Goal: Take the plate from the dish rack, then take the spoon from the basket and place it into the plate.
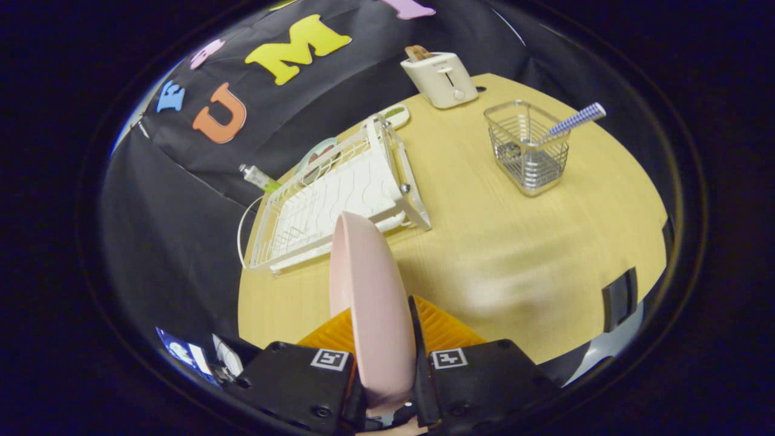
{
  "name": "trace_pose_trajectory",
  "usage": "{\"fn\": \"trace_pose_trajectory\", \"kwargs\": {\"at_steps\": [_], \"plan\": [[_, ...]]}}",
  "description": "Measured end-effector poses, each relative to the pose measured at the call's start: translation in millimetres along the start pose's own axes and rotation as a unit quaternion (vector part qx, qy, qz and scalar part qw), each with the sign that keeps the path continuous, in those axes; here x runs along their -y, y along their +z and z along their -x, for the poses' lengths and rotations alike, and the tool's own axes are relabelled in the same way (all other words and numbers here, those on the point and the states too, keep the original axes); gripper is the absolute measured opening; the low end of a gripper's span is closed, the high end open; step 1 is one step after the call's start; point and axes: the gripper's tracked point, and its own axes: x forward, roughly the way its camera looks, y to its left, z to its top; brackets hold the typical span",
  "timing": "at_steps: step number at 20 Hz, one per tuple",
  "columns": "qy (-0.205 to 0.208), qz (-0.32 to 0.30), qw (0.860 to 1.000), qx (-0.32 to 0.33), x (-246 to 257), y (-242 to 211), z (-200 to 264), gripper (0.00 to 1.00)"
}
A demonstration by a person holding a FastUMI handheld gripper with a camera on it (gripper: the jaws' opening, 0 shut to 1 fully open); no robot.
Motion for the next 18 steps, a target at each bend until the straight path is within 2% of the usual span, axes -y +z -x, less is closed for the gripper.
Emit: {"fn": "trace_pose_trajectory", "kwargs": {"at_steps": [8, 11, 18], "plan": [[0.067, -0.062, 0.995, -0.04, -3, -16, -48, 0.37], [0.065, -0.063, 0.995, -0.04, 6, -12, -53, 0.38], [0.043, -0.03, 0.999, -0.001, 20, 6, -40, 0.51]]}}
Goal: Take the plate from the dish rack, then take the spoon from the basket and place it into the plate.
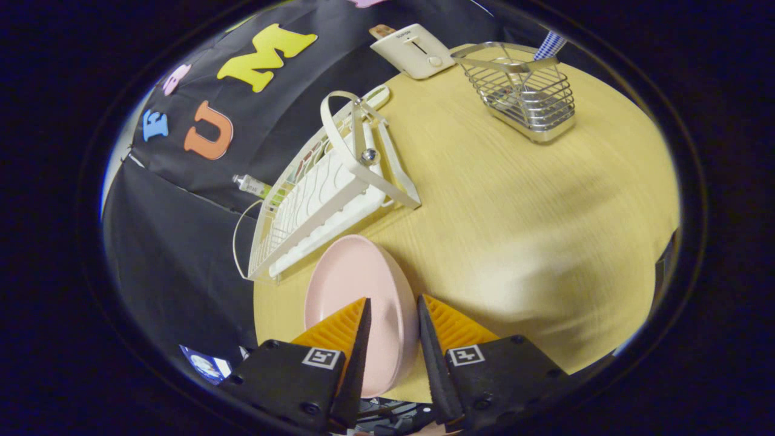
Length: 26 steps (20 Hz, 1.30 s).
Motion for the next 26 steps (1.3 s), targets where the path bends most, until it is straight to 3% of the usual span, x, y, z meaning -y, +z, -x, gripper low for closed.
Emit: {"fn": "trace_pose_trajectory", "kwargs": {"at_steps": [5, 8, 12, 14, 16, 18, 23, 26], "plan": [[-0.014, 0.062, 0.996, 0.064, 2, 16, 25, 0.55], [-0.037, 0.116, 0.983, 0.136, 4, 33, 55, 0.57], [-0.057, 0.198, 0.946, 0.25, 8, 58, 112, 0.64], [-0.062, 0.217, 0.926, 0.301, 14, 68, 137, 0.69], [-0.081, 0.238, 0.906, 0.341, 27, 80, 157, 0.81], [-0.099, 0.253, 0.889, 0.369, 40, 87, 171, 0.83], [-0.124, 0.287, 0.855, 0.413, 75, 111, 183, 0.87], [-0.128, 0.289, 0.849, 0.423, 99, 136, 172, 0.87]]}}
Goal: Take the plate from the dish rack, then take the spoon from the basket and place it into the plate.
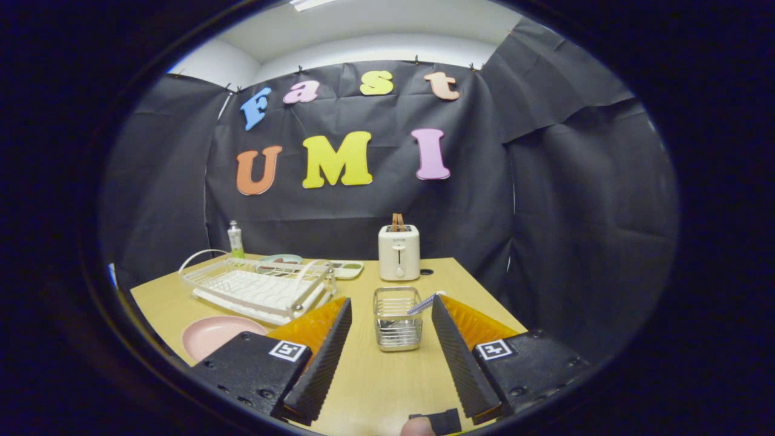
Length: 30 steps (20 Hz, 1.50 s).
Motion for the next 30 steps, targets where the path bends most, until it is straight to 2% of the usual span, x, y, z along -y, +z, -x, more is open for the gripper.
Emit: {"fn": "trace_pose_trajectory", "kwargs": {"at_steps": [3, 9, 13, 19, 20, 22, 26, 30], "plan": [[-0.007, -0.01, 1.0, -0.008, 19, -13, -30, 0.87], [0.023, -0.059, 0.997, -0.042, 26, -30, -80, 0.87], [0.046, -0.077, 0.995, -0.048, 16, -31, -95, 0.79], [0.047, -0.081, 0.994, -0.054, 13, -21, -102, 0.43], [0.05, -0.089, 0.993, -0.057, 12, -17, -102, 0.33], [0.06, -0.104, 0.99, -0.076, 6, -16, -102, 0.21], [0.066, -0.097, 0.989, -0.092, 0, -5, -104, 0.13], [0.046, -0.062, 0.993, -0.084, 6, 14, -95, 0.08]]}}
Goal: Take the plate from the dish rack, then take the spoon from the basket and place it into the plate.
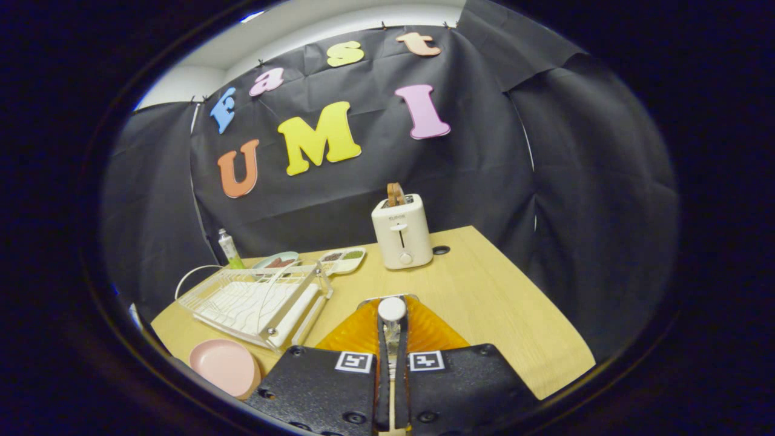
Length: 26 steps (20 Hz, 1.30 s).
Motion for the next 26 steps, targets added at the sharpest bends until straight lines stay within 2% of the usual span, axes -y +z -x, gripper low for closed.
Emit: {"fn": "trace_pose_trajectory", "kwargs": {"at_steps": [5, 9, 12, 19, 26], "plan": [[-0.017, 0.026, 0.999, 0.031, -7, 41, 41, 0.09], [0.015, 0.055, 0.998, 0.041, -48, 64, 78, 0.08], [0.067, 0.085, 0.994, 0.033, -104, 67, 102, 0.08], [0.169, 0.138, 0.975, -0.048, -216, 24, 125, 0.09], [0.211, 0.164, 0.953, -0.14, -272, -45, 110, 0.08]]}}
